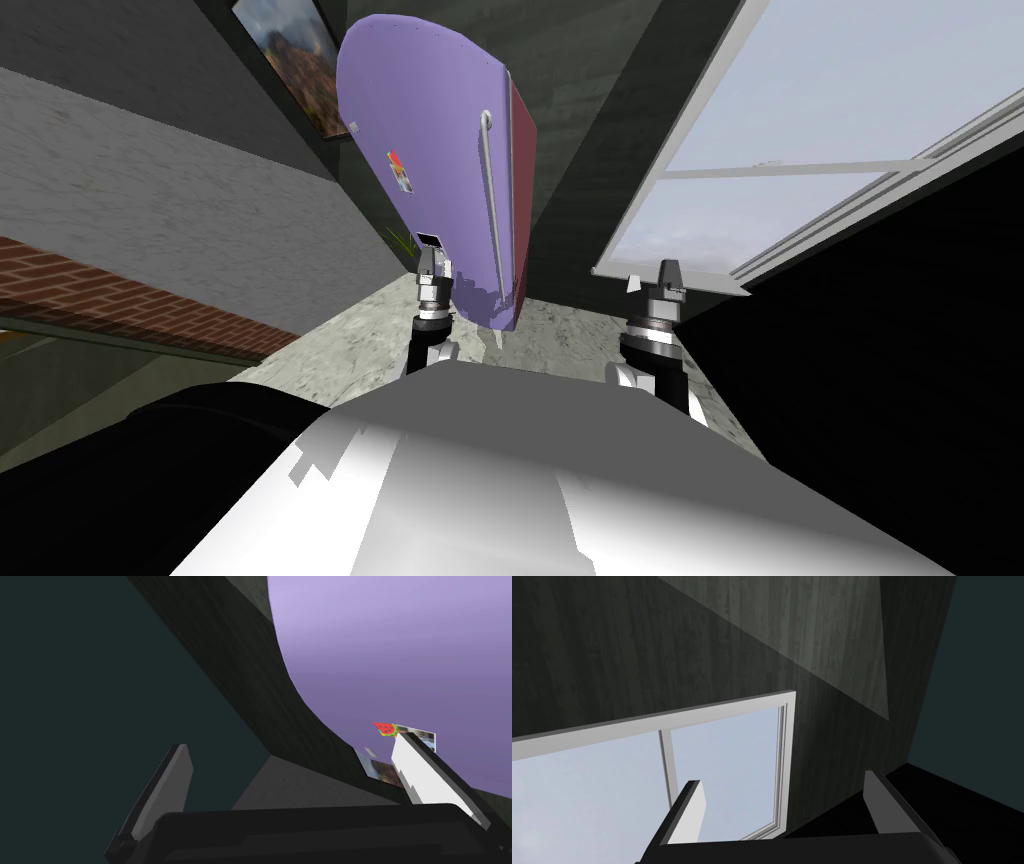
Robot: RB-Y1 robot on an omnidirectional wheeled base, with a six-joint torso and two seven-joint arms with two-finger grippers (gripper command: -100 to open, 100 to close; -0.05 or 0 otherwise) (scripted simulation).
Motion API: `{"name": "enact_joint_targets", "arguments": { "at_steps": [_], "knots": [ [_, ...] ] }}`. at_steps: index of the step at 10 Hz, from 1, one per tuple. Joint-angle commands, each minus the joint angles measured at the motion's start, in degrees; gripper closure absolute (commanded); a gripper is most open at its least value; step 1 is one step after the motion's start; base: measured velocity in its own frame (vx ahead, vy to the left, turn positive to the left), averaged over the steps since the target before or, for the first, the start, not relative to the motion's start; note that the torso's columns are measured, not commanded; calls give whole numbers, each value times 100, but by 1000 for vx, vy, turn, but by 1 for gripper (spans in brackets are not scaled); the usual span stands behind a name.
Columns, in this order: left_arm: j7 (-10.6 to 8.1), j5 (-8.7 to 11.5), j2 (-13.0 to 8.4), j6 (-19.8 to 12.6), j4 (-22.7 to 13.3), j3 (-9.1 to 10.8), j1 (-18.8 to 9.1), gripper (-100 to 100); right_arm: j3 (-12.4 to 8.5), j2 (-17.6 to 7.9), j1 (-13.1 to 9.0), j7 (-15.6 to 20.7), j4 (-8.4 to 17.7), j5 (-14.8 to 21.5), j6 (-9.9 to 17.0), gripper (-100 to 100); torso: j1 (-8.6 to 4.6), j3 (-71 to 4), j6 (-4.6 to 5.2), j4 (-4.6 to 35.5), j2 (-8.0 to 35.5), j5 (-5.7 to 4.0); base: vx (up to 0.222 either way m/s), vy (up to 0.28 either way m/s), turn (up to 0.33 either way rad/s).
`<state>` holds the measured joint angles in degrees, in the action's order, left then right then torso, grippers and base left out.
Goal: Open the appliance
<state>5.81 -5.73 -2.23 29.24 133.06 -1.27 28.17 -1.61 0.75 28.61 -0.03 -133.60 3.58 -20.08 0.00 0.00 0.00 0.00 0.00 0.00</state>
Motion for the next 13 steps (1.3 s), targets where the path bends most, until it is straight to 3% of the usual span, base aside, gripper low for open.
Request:
{"name": "enact_joint_targets", "arguments": {
  "at_steps": [1,9,10,13],
  "knots": [
    [0,0,0,0,0,0,0,0,0,0,0,0,0,0,0,0,0,-467,0,235,232,0,0,0,0],
    [0,0,0,1,2,0,0,0,0,0,0,0,-2,0,-1,0,0,-7073,0,3537,3539,0,0,0,0],
    [3,-20,-194,-95,-6,3,3,-100,0,0,0,0,-2,0,-1,0,0,-7919,0,3960,3962,0,32,-4,-33],
    [13,-98,-496,-466,-43,13,15,-100,0,0,2,0,1,0,0,0,-5,-8466,0,4215,4199,-1,104,-12,-60]
  ]
}}
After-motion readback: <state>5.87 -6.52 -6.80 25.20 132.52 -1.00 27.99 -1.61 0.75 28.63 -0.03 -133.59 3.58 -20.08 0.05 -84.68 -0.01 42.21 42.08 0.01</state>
